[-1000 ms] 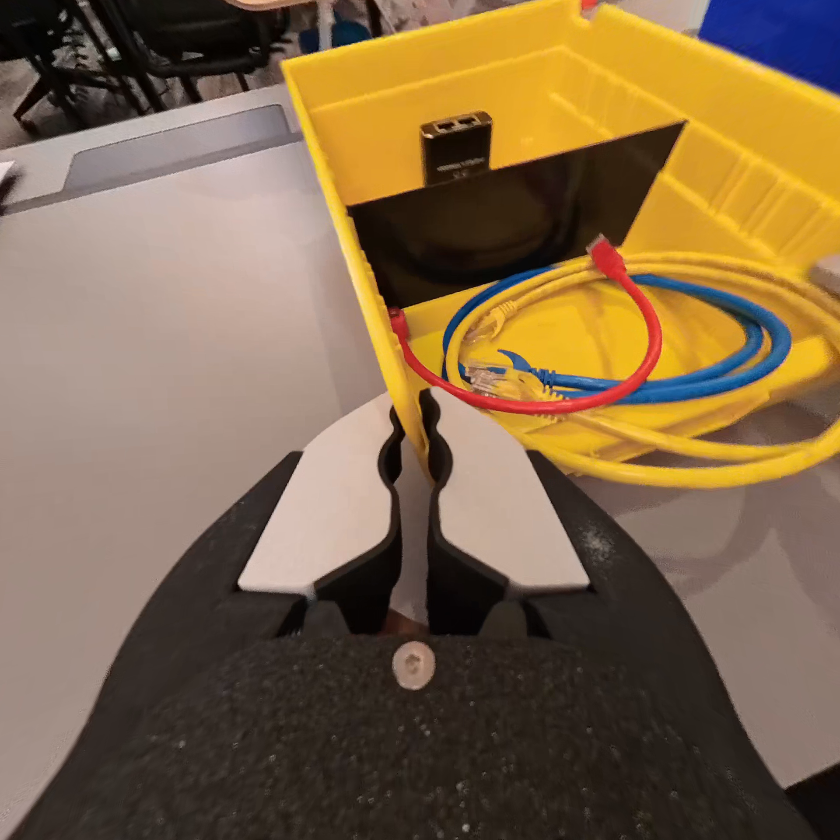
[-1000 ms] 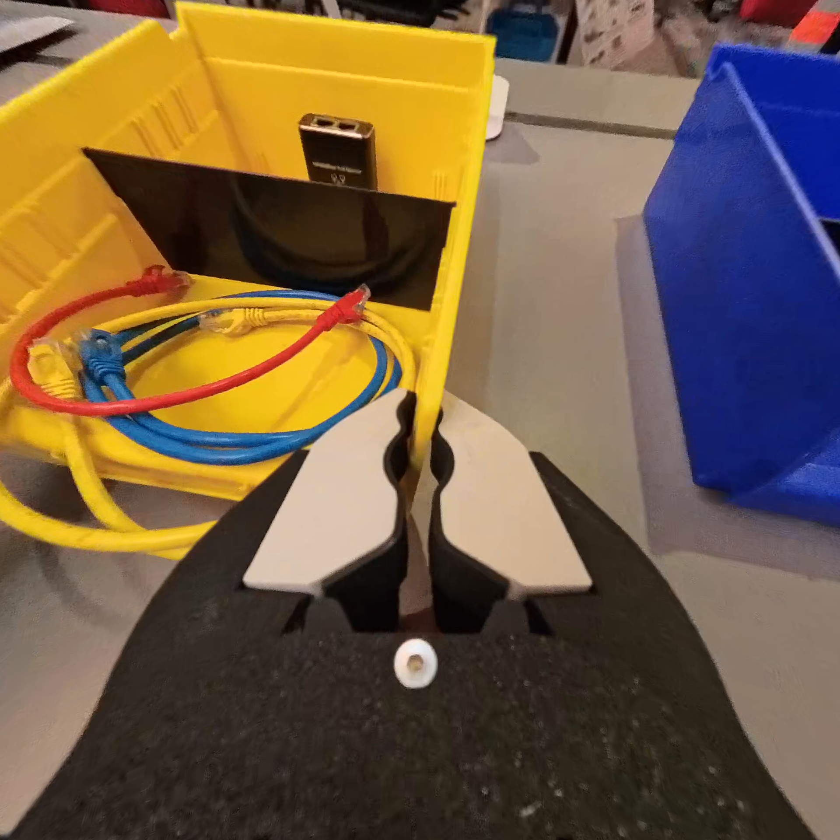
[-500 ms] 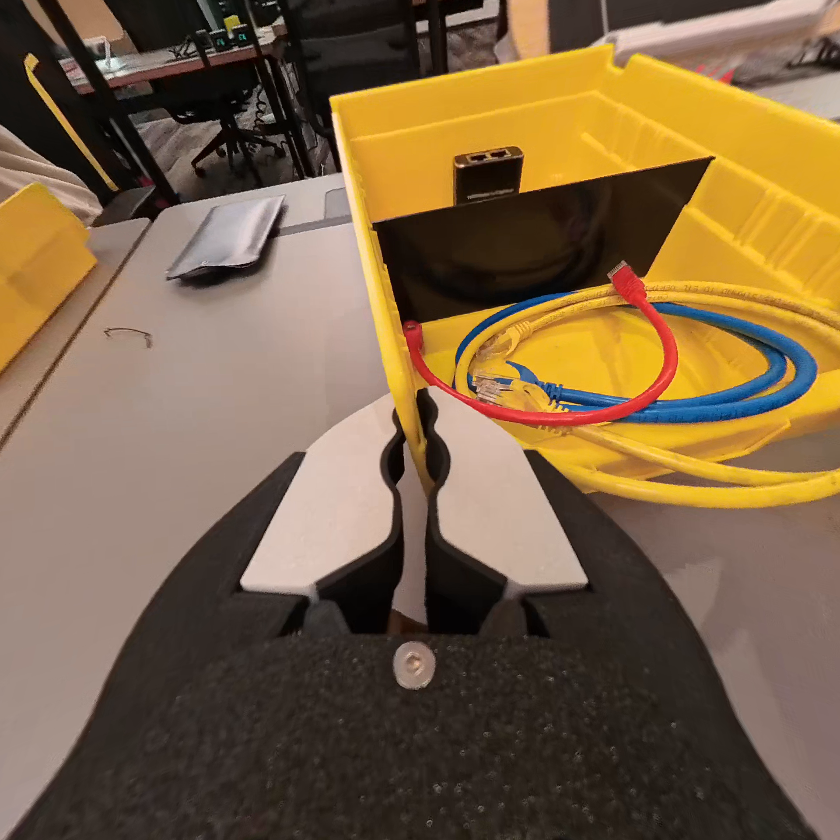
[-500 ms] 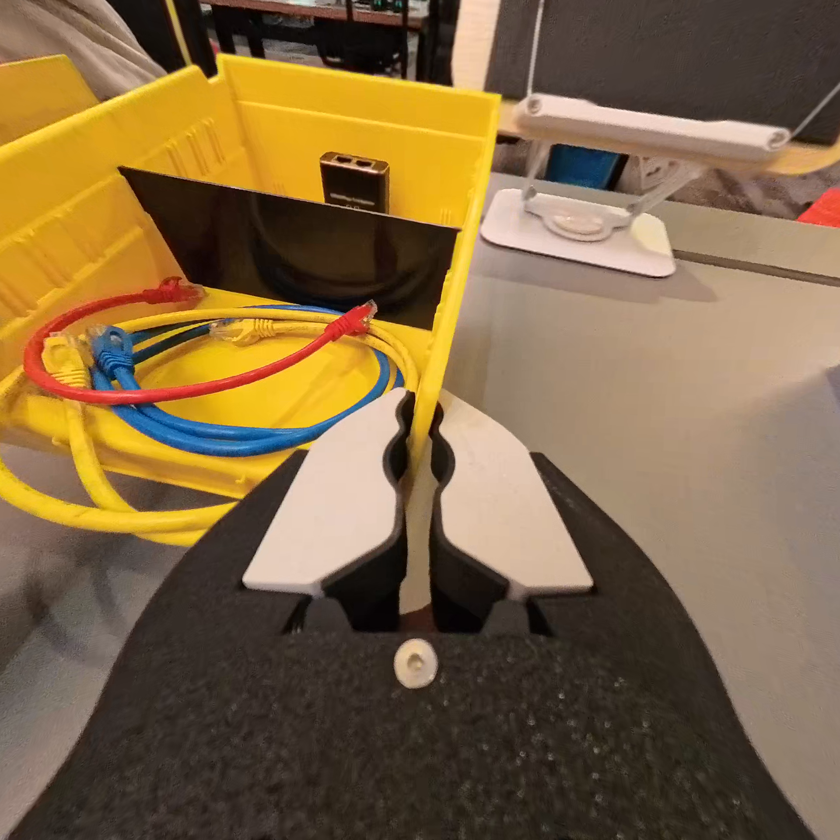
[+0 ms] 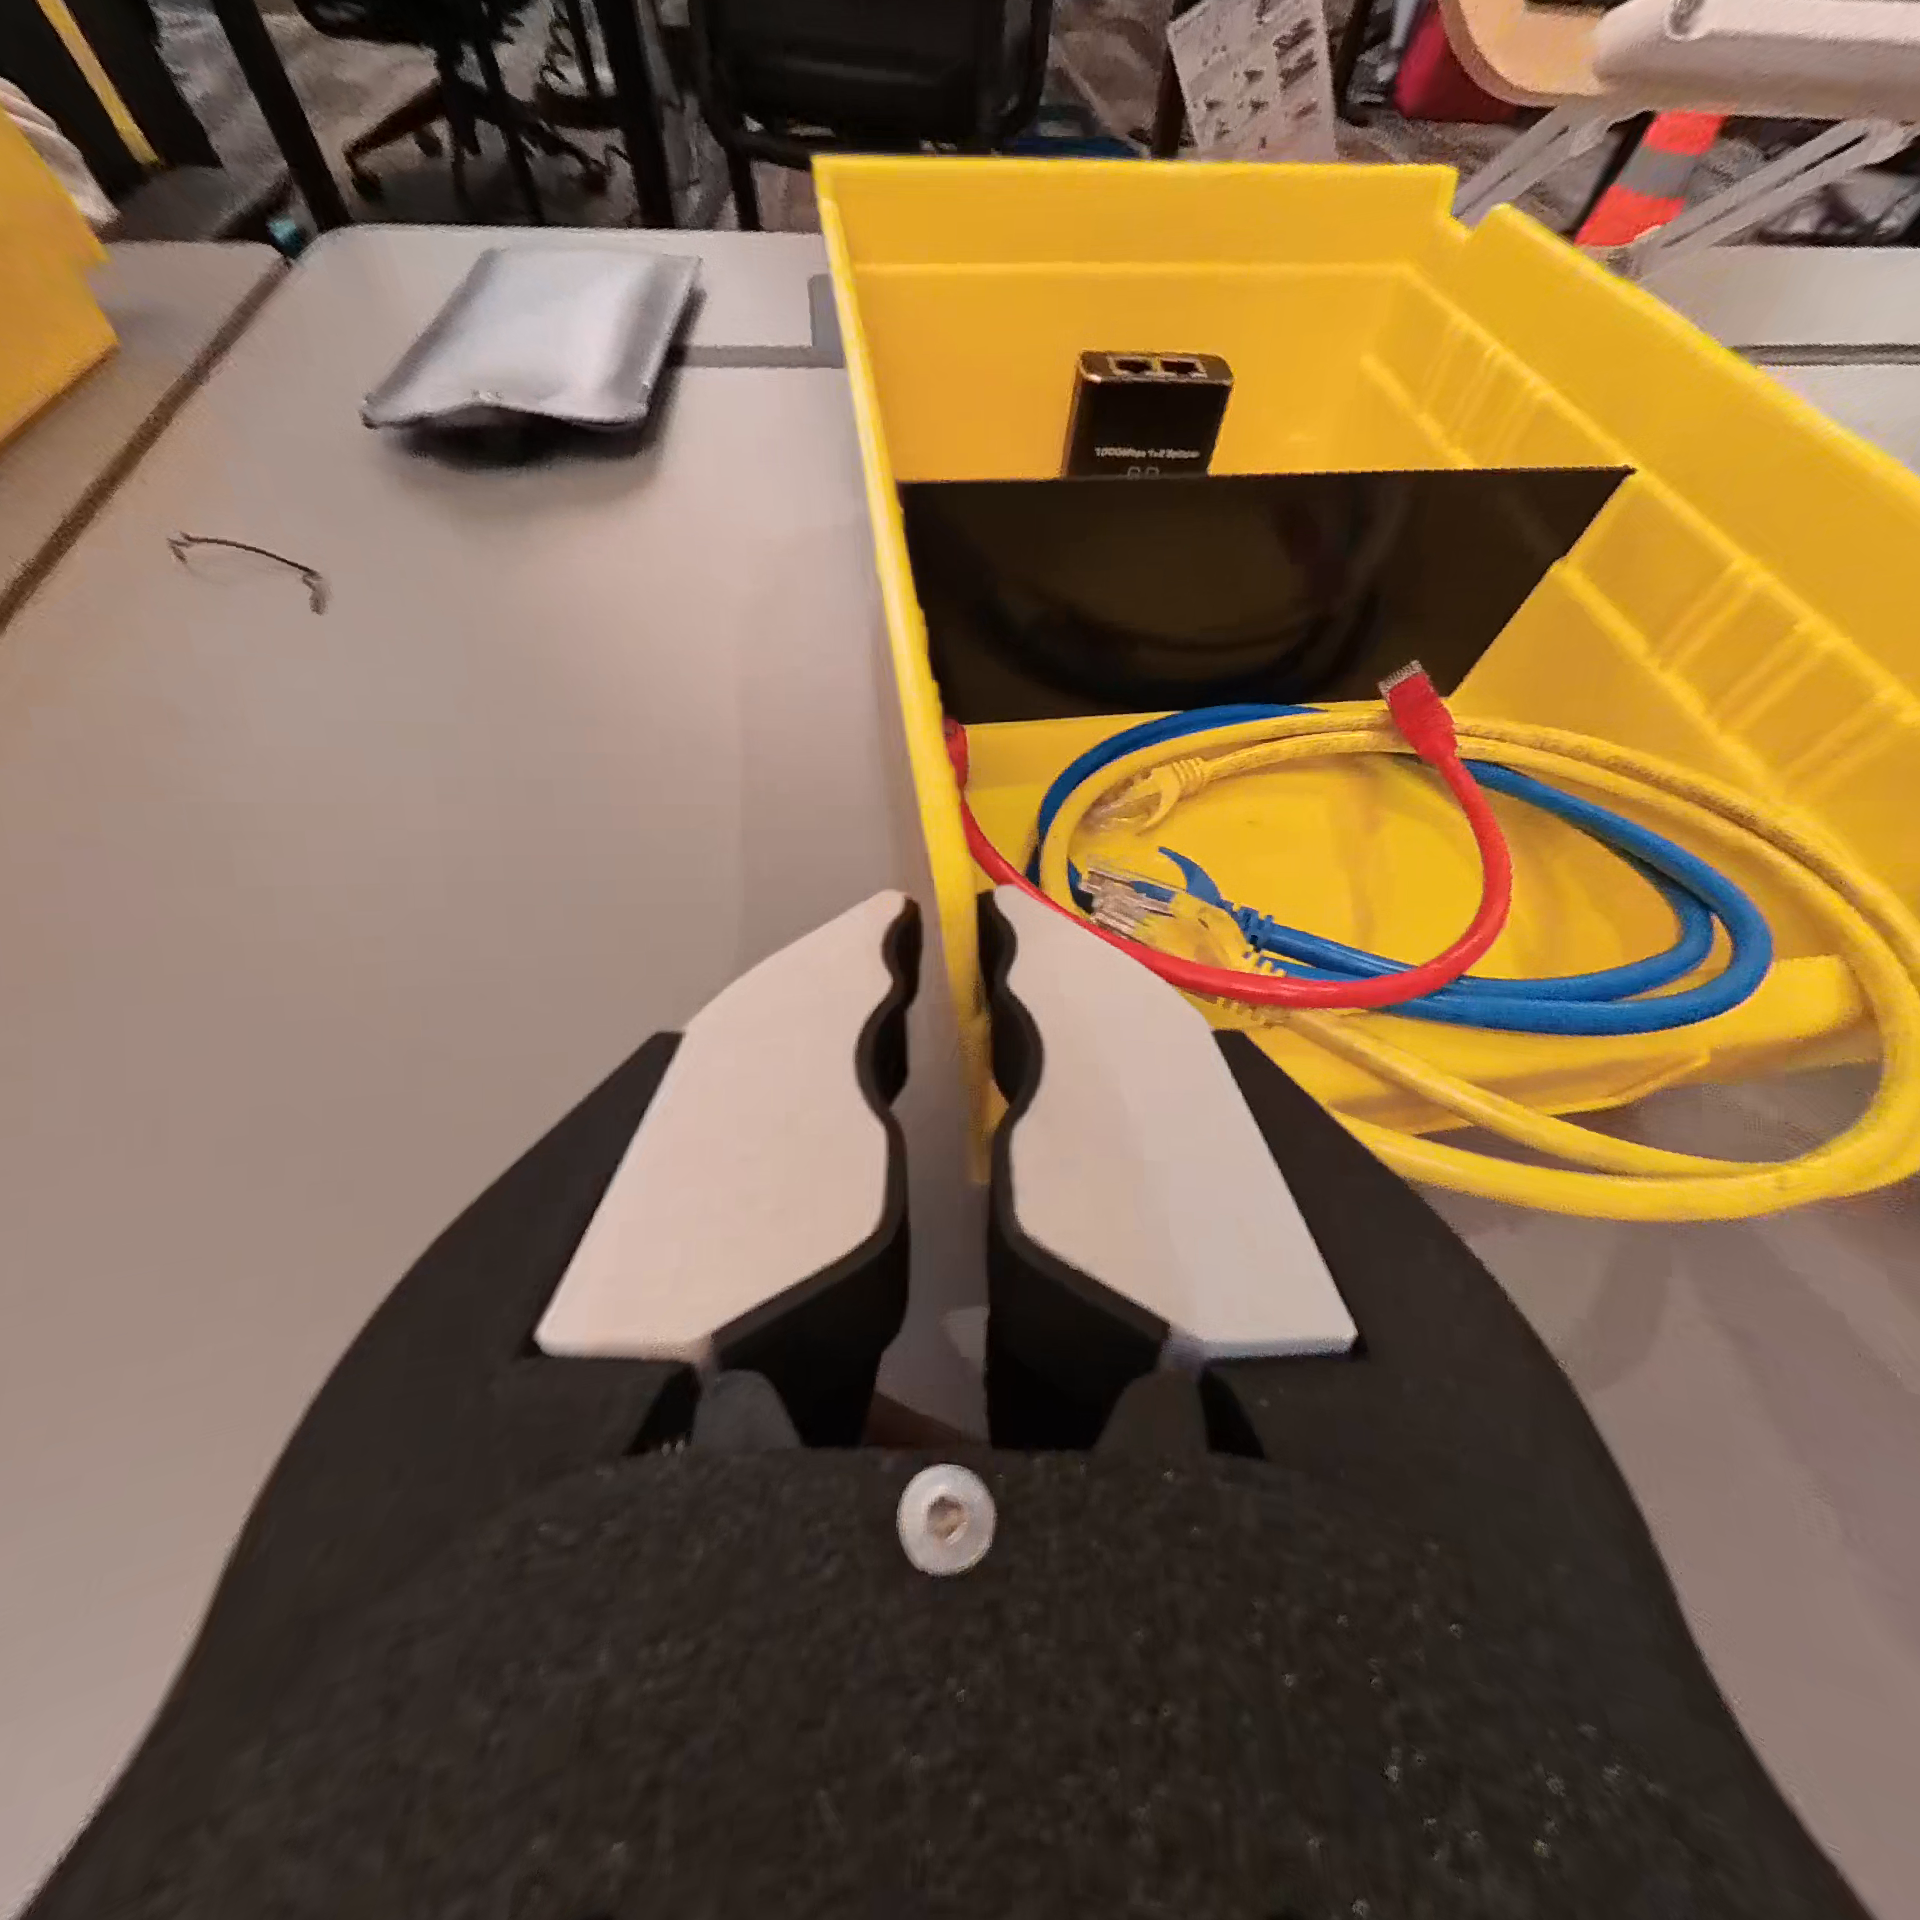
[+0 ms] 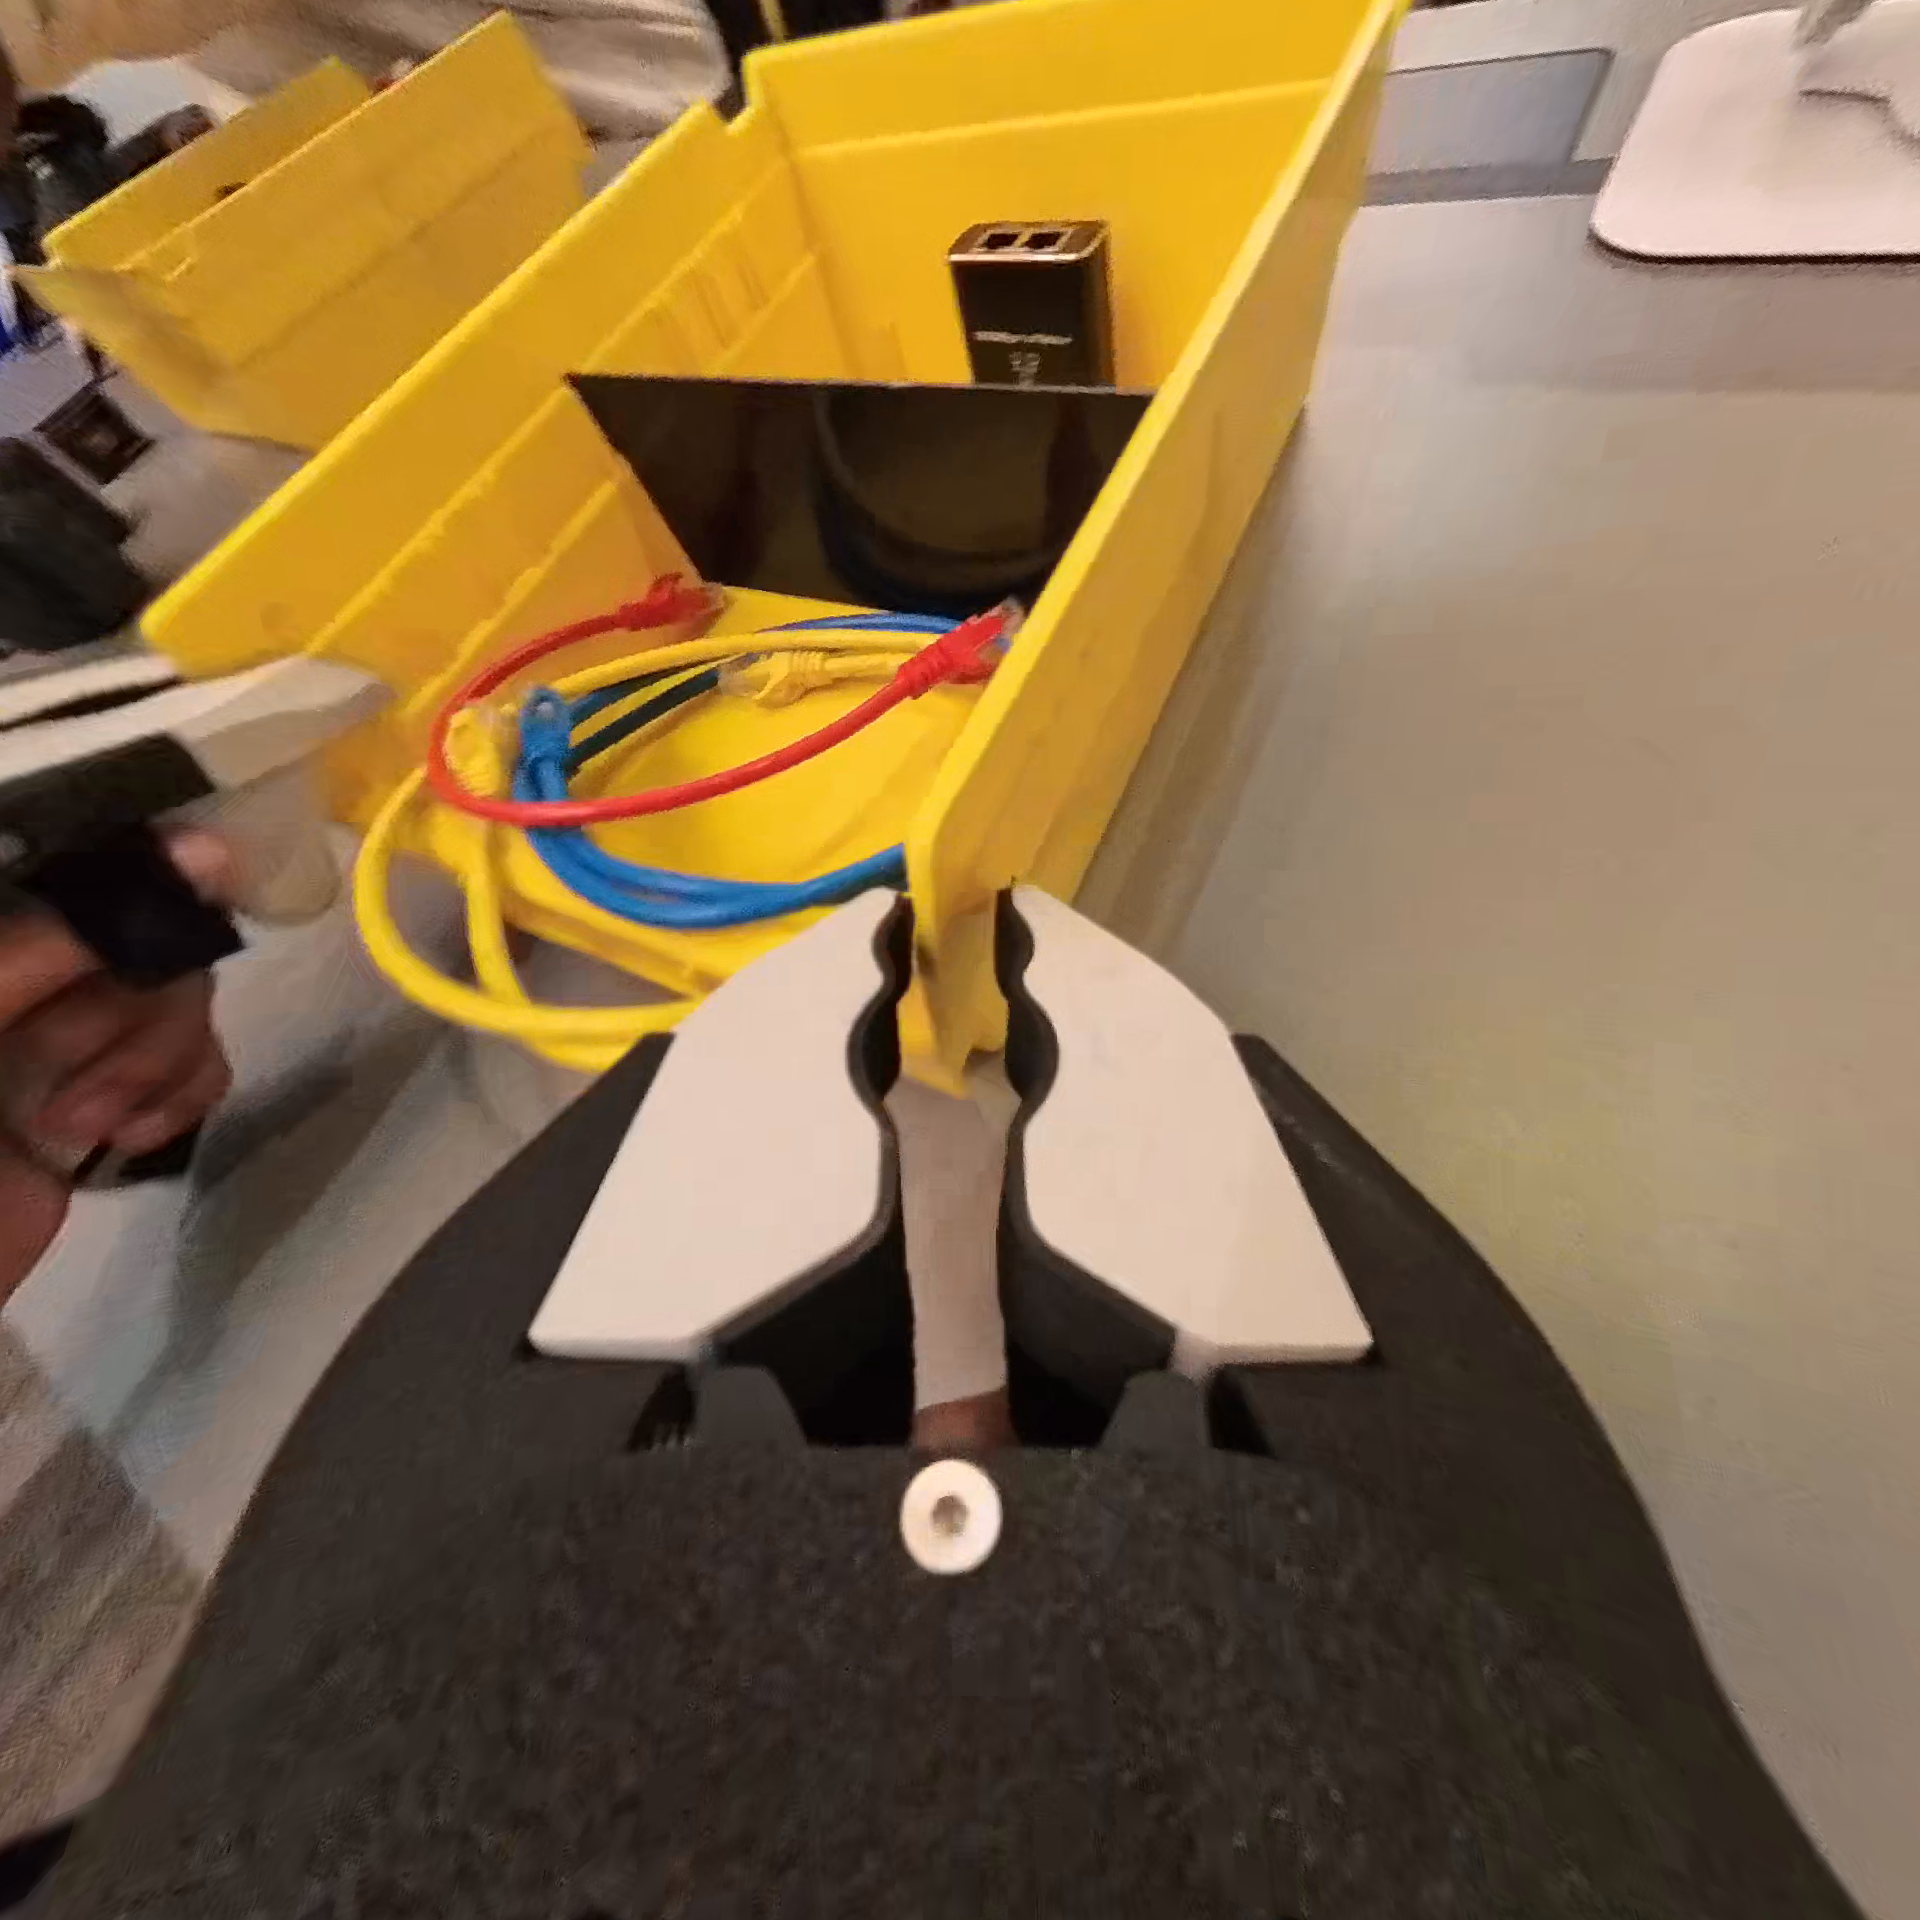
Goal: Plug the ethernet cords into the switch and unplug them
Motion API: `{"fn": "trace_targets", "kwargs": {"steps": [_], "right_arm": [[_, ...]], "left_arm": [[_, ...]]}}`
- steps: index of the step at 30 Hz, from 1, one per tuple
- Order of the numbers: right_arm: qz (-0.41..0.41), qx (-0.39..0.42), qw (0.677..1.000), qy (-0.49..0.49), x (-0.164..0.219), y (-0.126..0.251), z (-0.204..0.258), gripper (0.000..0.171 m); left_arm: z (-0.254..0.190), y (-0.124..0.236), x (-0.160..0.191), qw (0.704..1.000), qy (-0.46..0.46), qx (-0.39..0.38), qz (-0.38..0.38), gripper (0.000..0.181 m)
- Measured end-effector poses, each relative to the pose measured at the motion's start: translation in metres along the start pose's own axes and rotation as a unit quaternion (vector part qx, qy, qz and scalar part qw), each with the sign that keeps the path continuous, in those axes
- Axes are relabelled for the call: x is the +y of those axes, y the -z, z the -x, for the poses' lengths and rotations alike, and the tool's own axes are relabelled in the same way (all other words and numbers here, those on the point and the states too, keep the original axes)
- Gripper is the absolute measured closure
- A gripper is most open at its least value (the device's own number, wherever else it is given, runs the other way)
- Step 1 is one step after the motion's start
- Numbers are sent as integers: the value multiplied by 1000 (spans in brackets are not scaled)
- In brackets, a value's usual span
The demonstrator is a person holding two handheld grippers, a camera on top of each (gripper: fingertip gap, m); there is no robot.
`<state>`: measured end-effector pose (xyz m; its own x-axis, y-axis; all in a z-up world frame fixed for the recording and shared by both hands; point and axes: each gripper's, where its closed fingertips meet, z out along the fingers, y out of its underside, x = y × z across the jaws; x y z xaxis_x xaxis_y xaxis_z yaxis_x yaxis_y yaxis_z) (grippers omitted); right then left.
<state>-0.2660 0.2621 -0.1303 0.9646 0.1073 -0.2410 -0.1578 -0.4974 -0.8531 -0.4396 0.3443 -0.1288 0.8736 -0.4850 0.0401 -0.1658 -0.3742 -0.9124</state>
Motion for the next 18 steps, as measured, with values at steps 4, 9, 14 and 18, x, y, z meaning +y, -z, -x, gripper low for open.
{"fn": "trace_targets", "kwargs": {"steps": [4,9,14,18], "right_arm": [[24,-79,994,76,10,44,-1,148],[-5,-47,987,153,20,109,-72,148],[-51,11,997,64,24,176,-173,147],[-150,4,987,-49,1,243,-236,146]], "left_arm": [[6,5,-4,1000,-4,-26,-10,161],[6,11,-6,999,9,-27,-21,161],[6,35,-15,998,10,-50,-44,161],[5,82,-61,976,76,-69,-193,167]]}}
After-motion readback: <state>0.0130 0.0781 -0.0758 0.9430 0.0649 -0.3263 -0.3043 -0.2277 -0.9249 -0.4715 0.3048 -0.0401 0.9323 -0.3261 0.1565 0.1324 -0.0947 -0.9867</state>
